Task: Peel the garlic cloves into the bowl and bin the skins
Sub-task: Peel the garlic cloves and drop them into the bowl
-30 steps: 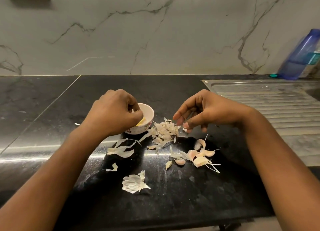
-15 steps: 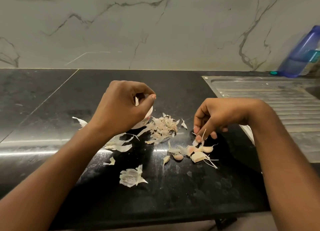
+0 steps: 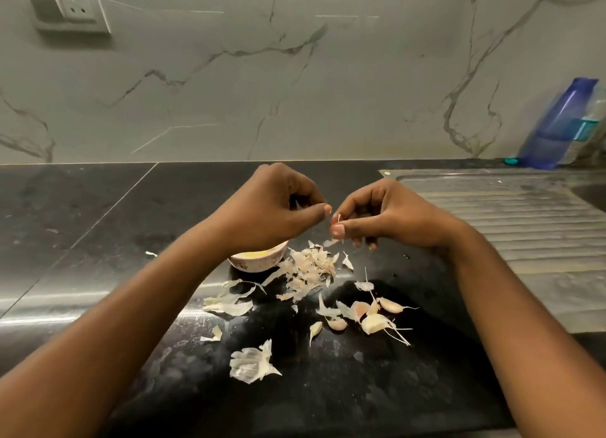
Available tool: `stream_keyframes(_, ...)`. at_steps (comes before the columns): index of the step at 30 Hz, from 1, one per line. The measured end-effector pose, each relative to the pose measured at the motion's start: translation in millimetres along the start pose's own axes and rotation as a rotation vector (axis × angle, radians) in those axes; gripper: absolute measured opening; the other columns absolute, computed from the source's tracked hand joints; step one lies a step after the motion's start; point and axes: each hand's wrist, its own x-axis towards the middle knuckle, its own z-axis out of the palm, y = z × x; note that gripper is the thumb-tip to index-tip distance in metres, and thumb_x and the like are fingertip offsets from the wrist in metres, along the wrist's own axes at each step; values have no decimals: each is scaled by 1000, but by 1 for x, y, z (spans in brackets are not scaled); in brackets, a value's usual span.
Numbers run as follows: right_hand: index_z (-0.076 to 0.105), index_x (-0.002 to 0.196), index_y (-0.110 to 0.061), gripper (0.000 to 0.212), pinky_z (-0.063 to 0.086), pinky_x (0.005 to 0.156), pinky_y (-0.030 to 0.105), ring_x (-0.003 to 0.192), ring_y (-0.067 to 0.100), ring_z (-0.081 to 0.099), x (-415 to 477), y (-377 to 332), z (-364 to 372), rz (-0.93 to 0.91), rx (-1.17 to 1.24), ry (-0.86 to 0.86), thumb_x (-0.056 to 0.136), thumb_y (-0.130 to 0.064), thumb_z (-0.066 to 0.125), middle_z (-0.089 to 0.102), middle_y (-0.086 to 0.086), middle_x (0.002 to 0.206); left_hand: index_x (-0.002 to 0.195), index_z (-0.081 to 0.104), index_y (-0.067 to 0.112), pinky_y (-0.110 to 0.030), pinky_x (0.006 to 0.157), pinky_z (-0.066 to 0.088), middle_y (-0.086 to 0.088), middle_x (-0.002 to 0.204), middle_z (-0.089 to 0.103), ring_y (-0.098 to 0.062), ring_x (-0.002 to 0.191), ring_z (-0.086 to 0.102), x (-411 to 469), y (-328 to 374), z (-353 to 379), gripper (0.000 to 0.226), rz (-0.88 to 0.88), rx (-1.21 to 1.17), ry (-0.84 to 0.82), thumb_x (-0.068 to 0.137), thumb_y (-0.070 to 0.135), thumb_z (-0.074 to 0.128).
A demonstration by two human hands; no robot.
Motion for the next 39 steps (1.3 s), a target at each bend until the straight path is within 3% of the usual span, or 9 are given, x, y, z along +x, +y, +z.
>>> stream_keyframes(3, 79, 104, -6, 18, 58, 62, 26, 72, 19, 68, 4, 4, 3, -44, 127, 84, 89, -16, 81, 77, 10, 87, 95, 81, 15, -25, 54, 53, 3, 73, 74, -14, 58, 66, 7, -2, -6, 17, 19, -64, 33, 100, 28, 71)
stream_keyframes(10, 78, 109, -2, 20, 62, 68, 28, 82, 22, 75, 16, 15, 24, -98, 301, 216, 90, -5, 78, 80, 14, 96, 98, 80, 7, -31, 62, 62, -9, 83, 79, -29, 70, 76, -4, -20, 3, 15, -172, -416, 161, 95, 20, 74)
stream_keyframes(15, 78, 109, 1, 21, 62, 66, 28, 82, 22, 74, 23, 20, 37, -119, 378, 271, 88, -1, 78, 78, 19, 97, 104, 79, 7, -34, 74, 66, -9, 86, 81, -27, 79, 80, -13, -18, -4, 19, -279, -513, 98, 85, 9, 82)
stream_keyframes(20, 80, 105, -2, 22, 62, 66, 28, 86, 25, 76, 25, 19, 37, -138, 376, 281, 84, -7, 81, 80, 17, 101, 104, 79, 7, -34, 78, 66, -10, 89, 81, -25, 84, 80, -16, -20, 3, 25, -334, -617, 153, 80, 4, 86)
stream_keyframes(29, 79, 107, 3, 20, 66, 74, 31, 84, 28, 80, 25, 22, 36, -182, 281, 316, 89, -7, 79, 82, 13, 95, 105, 80, 13, -36, 80, 66, -3, 89, 82, -19, 83, 80, -18, -21, 19, 21, -292, -508, 213, 85, 13, 84)
stream_keyframes(36, 83, 107, -10, 15, 67, 74, 43, 81, 20, 79, 23, 25, 39, -270, -115, 351, 94, -17, 81, 82, -2, 91, 98, 82, 23, -38, 67, 66, 8, 80, 79, -17, 72, 77, -21, -21, 22, 12, -213, -246, 280, 87, 21, 84)
stream_keyframes(39, 84, 108, -14, 13, 65, 69, 42, 79, 16, 78, 25, 26, 42, -320, -252, 370, 96, -18, 80, 81, -5, 90, 101, 83, 23, -34, 65, 65, 9, 80, 79, -14, 71, 76, -22, -22, 21, 14, -165, -180, 283, 88, 23, 83)
